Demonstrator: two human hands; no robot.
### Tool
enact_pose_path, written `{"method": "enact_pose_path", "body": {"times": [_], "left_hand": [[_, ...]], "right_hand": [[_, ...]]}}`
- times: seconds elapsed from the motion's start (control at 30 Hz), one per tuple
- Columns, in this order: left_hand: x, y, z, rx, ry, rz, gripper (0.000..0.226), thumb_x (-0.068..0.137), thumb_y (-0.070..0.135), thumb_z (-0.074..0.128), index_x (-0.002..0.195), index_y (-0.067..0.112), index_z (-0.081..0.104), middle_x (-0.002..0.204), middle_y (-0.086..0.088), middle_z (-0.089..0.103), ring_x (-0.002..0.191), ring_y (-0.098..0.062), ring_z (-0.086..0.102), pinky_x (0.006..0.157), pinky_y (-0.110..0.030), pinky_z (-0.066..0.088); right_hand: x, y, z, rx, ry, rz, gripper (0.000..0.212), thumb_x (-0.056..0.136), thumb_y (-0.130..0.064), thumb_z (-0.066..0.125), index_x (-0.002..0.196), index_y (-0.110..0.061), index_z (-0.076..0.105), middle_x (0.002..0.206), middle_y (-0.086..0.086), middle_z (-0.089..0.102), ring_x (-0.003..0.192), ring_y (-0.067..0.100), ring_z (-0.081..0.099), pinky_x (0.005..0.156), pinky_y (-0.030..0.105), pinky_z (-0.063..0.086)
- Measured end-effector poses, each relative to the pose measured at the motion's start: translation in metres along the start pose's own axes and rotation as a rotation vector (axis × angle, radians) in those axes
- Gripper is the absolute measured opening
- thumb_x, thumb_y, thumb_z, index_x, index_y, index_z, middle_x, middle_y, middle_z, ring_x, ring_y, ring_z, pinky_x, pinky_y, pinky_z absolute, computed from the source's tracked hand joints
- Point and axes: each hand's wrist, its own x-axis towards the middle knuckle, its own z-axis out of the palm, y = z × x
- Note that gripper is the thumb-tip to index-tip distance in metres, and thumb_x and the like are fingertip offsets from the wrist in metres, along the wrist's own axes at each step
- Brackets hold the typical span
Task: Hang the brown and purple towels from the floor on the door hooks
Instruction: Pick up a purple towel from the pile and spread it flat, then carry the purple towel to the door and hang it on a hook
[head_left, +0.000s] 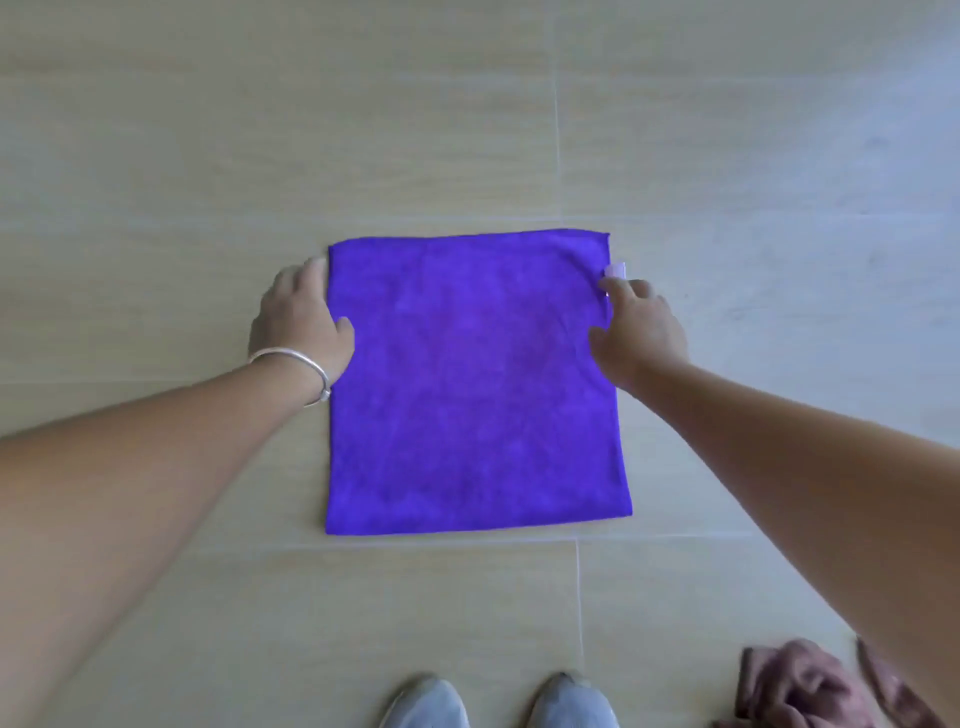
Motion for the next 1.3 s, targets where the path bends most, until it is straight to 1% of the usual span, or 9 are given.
{"method": "enact_pose_path", "body": {"times": [0.13,0.27,0.4,0.5,0.67,0.8,0.9,1.13,1.3], "left_hand": [[-0.098,-0.028,0.054,0.187,-0.159,0.281,0.069,0.089,0.028,0.060,0.150,0.018,0.030,0.156,-0.011,0.025,0.141,-0.029,0.028,0.114,-0.042,0.026],[-0.164,-0.052,0.088,0.285,-0.245,0.474,0.070,0.088,0.039,0.062,0.149,0.021,0.034,0.157,-0.007,0.027,0.144,-0.023,0.027,0.117,-0.044,0.018],[-0.182,-0.067,0.104,0.401,-0.300,0.479,0.083,0.087,0.056,0.056,0.153,0.024,0.017,0.162,-0.004,0.009,0.149,-0.021,0.010,0.119,-0.047,0.010],[-0.178,-0.072,0.105,0.439,-0.285,0.499,0.088,0.076,0.054,0.072,0.149,0.023,0.034,0.158,-0.009,0.024,0.145,-0.026,0.026,0.114,-0.052,0.025],[-0.159,-0.081,0.100,0.446,-0.162,0.564,0.078,0.064,0.010,0.084,0.136,0.023,0.055,0.145,-0.012,0.047,0.130,-0.029,0.049,0.090,-0.045,0.047],[-0.159,-0.078,0.086,0.600,-0.280,0.471,0.071,0.091,0.011,0.045,0.154,0.026,0.015,0.162,0.000,0.010,0.147,-0.016,0.017,0.109,-0.035,0.027],[-0.167,-0.073,0.057,0.695,-0.414,0.349,0.064,0.095,0.009,0.027,0.154,0.021,0.005,0.162,0.002,0.008,0.148,-0.012,0.010,0.117,-0.037,0.014],[-0.195,-0.048,-0.047,0.764,-0.490,0.333,0.060,0.093,0.003,0.028,0.150,0.021,0.022,0.156,0.006,0.028,0.147,-0.011,0.017,0.119,-0.037,0.013],[-0.193,-0.023,-0.123,0.730,-0.422,0.316,0.045,0.089,0.008,0.039,0.127,0.030,0.051,0.133,0.008,0.054,0.139,-0.012,0.034,0.109,-0.033,0.027]], "right_hand": [[-0.073,0.019,0.061,-0.166,-0.143,-0.239,0.061,0.089,-0.034,0.056,0.145,-0.022,0.035,0.150,0.006,0.033,0.137,0.026,0.030,0.108,0.039,0.029],[-0.117,0.039,0.090,-0.278,-0.245,-0.406,0.069,0.089,-0.048,0.057,0.148,-0.023,0.033,0.157,0.003,0.025,0.145,0.020,0.018,0.116,0.033,0.019],[-0.135,0.054,0.097,-0.377,-0.219,-0.538,0.079,0.085,-0.056,0.059,0.149,-0.016,0.034,0.158,0.006,0.025,0.146,0.022,0.021,0.118,0.037,0.019],[-0.145,0.065,0.102,-0.500,-0.242,-0.572,0.090,0.085,-0.063,0.053,0.153,-0.015,0.020,0.162,0.004,0.012,0.149,0.022,0.012,0.120,0.039,0.013],[-0.146,0.067,0.108,-0.553,-0.163,-0.565,0.070,0.092,-0.033,0.056,0.152,-0.012,0.026,0.160,0.007,0.020,0.146,0.027,0.022,0.117,0.040,0.024],[-0.150,0.057,0.099,-0.542,-0.196,-0.488,0.058,0.099,-0.023,0.035,0.153,-0.016,0.017,0.162,0.005,0.012,0.148,0.023,0.012,0.119,0.034,0.013],[-0.163,0.054,0.073,-0.569,-0.239,-0.475,0.055,0.101,-0.027,0.028,0.153,-0.018,0.016,0.161,0.004,0.014,0.148,0.021,0.009,0.120,0.032,0.008],[-0.208,0.031,-0.023,-0.568,-0.253,-0.491,0.045,0.097,-0.019,0.032,0.141,-0.020,0.039,0.150,-0.001,0.034,0.146,0.018,0.014,0.118,0.031,0.015],[-0.226,0.001,-0.099,-0.530,-0.233,-0.436,0.045,0.094,-0.014,0.034,0.137,-0.022,0.045,0.148,-0.001,0.039,0.147,0.017,0.014,0.116,0.031,0.015]]}}
